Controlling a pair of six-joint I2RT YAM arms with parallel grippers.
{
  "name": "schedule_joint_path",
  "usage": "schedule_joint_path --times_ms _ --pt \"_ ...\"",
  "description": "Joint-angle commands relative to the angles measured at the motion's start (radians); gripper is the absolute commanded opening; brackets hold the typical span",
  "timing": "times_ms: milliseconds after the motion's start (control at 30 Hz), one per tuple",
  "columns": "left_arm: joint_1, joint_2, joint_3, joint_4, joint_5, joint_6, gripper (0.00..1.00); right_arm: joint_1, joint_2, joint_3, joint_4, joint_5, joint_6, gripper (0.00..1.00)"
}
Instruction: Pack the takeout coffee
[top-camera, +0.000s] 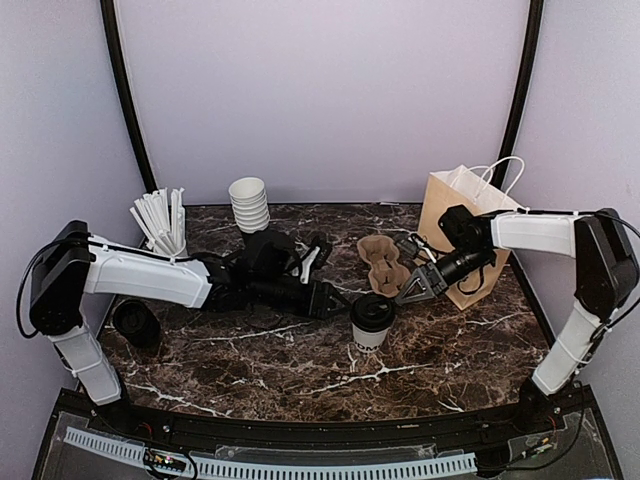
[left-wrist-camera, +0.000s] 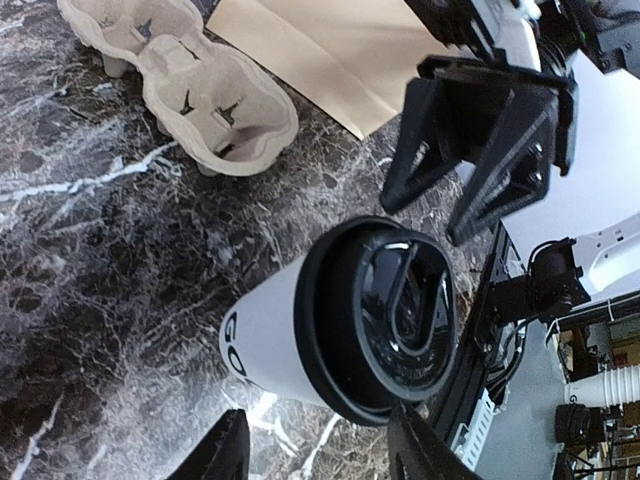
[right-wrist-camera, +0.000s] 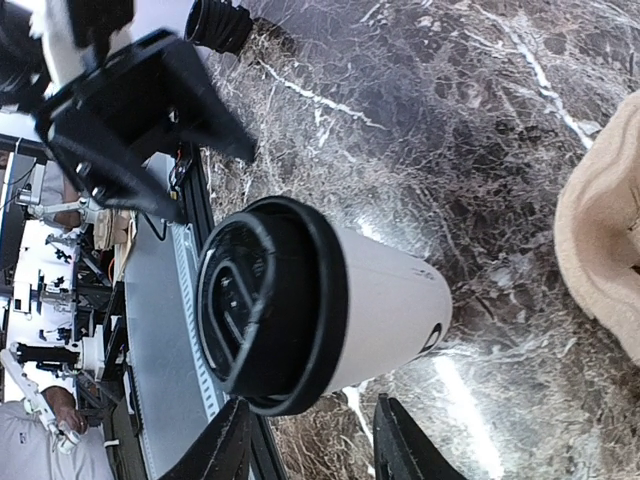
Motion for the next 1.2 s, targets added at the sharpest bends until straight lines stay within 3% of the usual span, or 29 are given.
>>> schedule_joint_path --times_ms 0,367,733,1167 --pt "-0.024 -0.047 -0.043 -0.001 0.045 -0.029 0.50 -0.011 0.057 0.046 0.002 -0.022 0.002 0.43" --pt "-0.034 0.055 -0.035 0.175 0.143 -0.113 0.50 -0.010 0.084 0.057 -0.018 -0.036 -0.006 0.46" --pt "-0.033 0.117 -0.008 0.136 0.129 -0.113 0.49 -0.004 0.103 0.050 -0.013 -0.039 -0.003 0.47" --pt "-0.007 0.167 -0.017 0.062 0.113 -0.185 0.45 -0.003 0.180 0.040 0.025 0.061 0.074 0.43"
